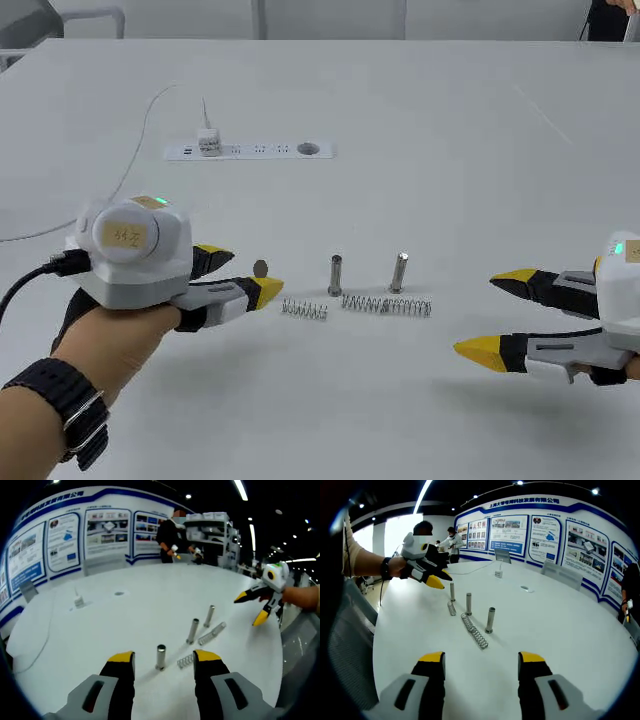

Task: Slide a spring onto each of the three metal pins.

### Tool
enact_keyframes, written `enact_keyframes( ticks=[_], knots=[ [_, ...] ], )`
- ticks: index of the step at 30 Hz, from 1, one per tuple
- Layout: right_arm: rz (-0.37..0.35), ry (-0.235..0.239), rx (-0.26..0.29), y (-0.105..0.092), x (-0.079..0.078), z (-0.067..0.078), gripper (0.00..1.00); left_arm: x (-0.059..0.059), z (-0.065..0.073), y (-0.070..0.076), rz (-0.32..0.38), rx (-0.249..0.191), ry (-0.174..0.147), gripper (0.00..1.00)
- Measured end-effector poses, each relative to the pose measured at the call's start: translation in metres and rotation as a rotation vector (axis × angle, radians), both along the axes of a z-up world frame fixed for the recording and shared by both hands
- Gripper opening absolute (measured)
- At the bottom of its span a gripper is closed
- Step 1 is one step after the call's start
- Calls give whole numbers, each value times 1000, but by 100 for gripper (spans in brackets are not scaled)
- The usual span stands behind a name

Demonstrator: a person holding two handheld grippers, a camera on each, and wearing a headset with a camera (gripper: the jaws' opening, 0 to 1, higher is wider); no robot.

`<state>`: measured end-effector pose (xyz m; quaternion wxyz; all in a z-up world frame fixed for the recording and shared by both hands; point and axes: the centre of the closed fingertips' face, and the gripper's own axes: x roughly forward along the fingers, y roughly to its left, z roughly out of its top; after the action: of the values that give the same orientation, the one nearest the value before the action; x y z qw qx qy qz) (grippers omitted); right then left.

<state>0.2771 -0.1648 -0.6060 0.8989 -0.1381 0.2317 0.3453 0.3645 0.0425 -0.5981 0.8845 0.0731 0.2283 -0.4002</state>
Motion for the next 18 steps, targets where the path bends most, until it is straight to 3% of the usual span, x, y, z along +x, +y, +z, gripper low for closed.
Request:
enact_keyframes(
  ticks=[18],
  knots=[
    [-2, 3, -4, 1, 1, 1, 51, -25, -3, 5, -100, -41, -44, 64]
  ],
)
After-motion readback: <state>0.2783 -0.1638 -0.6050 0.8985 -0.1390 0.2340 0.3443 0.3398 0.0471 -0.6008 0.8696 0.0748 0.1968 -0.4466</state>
